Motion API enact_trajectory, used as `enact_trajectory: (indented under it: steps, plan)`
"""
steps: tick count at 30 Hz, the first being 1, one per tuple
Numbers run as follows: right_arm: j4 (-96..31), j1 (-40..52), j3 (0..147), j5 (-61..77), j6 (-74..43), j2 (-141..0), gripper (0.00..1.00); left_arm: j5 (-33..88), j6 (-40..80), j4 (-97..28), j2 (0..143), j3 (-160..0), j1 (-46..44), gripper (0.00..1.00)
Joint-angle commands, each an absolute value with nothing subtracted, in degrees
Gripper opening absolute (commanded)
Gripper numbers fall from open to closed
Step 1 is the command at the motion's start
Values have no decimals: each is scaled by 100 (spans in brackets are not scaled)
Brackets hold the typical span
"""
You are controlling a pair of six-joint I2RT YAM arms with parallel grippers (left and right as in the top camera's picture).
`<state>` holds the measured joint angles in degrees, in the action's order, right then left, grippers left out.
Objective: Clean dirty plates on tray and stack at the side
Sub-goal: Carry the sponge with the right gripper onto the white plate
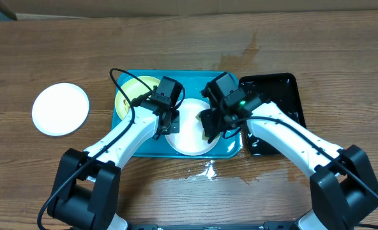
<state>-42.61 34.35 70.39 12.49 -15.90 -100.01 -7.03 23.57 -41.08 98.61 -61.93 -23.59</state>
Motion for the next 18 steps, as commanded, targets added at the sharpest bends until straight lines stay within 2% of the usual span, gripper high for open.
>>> enact_trajectory:
  steps: [1,9,10,11,16,18]
  plan:
    - [-4049,3653,7196,611,-1984,-10110,4,-742,2447,-4171,9959,-6302,-2359,4]
    - [-3535,3894,7196,558,-2005,-10639,4,-742,2445,-4178,9959,-6300,-2359,4]
    - [-3531,3894,7196,558,-2005,-10663,7,-744,2445,-4182,9959,-6302,-2359,4]
    - [-3533,3894,7196,561,-2003,-10676,20,-744,2445,-4195,9959,-6302,-2359,4]
    - [-3603,3894,7196,558,-2001,-10676,53,-744,2445,-4185,9959,-6302,-2359,4]
    - [-3603,3887,7196,556,-2001,-10676,53,-744,2445,-4187,9959,-6300,-2359,4]
